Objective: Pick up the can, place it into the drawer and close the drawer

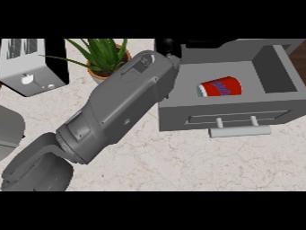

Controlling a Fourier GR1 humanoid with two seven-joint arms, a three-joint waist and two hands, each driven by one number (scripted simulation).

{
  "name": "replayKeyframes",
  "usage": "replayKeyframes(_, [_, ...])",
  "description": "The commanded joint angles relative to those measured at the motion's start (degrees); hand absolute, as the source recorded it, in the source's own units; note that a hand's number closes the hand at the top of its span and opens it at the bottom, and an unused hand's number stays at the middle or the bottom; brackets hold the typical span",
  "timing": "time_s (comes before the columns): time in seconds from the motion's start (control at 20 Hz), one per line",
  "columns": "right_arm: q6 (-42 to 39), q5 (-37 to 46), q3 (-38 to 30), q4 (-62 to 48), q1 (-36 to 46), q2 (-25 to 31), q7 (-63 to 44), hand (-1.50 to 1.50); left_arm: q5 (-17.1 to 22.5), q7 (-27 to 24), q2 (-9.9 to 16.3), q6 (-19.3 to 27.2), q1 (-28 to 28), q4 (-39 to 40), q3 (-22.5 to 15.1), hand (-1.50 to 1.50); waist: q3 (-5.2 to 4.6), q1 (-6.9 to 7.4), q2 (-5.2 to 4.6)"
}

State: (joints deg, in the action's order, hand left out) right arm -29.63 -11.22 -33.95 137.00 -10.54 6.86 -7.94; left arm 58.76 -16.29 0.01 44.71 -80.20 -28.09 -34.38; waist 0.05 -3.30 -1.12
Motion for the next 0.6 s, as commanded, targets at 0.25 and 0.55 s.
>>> replayKeyframes(0.25, [1.9,27.2,14.4,0.6,7.6,-1.3,2.2,-1.5,1.9,-0.1,0.0,1.1,-0.6,-2.0,0.3,-1.5,-0.04,2.51,0.4])
replayKeyframes(0.55, [7.0,43.4,23.2,-9.9,14.7,0.3,6.4,-1.5,0.5,1.2,0.4,-0.9,-1.5,1.1,1.7,-1.5,-0.03,3.58,0.41])
